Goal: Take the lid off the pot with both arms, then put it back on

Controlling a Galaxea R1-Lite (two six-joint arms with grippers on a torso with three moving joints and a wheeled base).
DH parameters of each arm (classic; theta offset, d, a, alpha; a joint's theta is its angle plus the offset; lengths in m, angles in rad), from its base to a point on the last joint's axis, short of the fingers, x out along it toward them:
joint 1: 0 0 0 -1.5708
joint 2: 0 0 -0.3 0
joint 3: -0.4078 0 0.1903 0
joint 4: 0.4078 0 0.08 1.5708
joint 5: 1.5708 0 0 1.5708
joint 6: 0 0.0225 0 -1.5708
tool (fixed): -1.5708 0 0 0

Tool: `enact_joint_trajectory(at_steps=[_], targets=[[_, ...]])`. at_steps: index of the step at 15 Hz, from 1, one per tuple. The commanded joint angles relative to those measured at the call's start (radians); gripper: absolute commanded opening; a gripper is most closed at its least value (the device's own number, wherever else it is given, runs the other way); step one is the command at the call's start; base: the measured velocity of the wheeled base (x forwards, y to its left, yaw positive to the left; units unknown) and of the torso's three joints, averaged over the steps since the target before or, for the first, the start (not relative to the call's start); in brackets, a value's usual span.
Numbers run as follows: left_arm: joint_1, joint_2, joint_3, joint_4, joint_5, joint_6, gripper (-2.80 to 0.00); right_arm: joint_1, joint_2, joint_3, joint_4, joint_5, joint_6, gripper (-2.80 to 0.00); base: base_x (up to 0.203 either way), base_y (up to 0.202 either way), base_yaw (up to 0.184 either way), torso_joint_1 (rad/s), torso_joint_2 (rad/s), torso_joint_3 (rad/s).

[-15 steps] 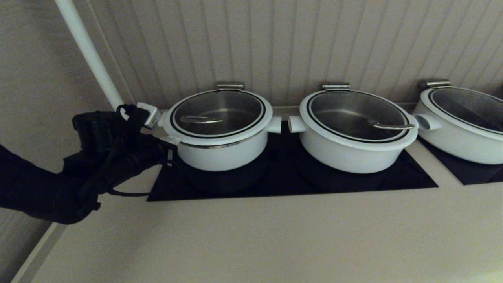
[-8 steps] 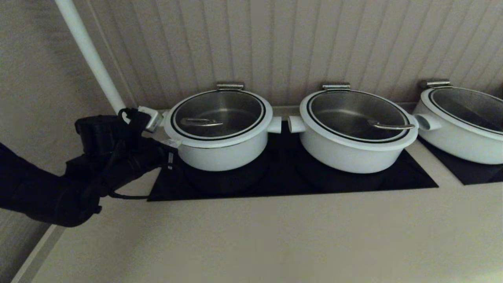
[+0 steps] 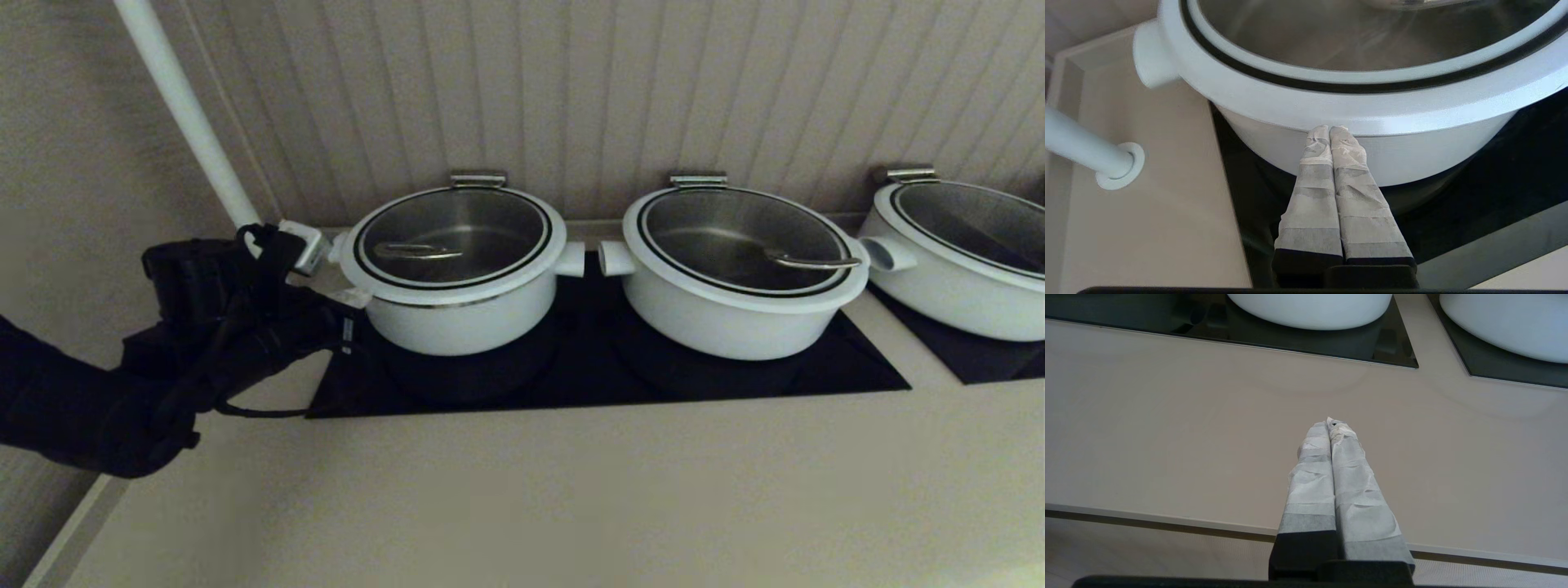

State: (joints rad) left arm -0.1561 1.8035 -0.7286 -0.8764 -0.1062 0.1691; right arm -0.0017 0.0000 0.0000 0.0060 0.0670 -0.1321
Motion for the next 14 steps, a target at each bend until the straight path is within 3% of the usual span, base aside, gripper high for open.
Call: enact_joint_trajectory(at_steps=[1, 14], targets=[[0.006, -0.024, 0.017, -0.006, -0.001, 0.001, -2.80, 0.000, 0.002, 0.000, 0.000, 0.001, -0.001, -2.80, 0.000, 0.000, 0.000, 0.000, 0.00, 0.000], [0.020, -0.064, 0.103, -0.007, -0.001, -0.005, -2.80, 0.000, 0.001, 0.000, 0.000, 0.001, -0.001, -2.80, 0.000, 0.000, 0.000, 0.000, 0.00, 0.000]])
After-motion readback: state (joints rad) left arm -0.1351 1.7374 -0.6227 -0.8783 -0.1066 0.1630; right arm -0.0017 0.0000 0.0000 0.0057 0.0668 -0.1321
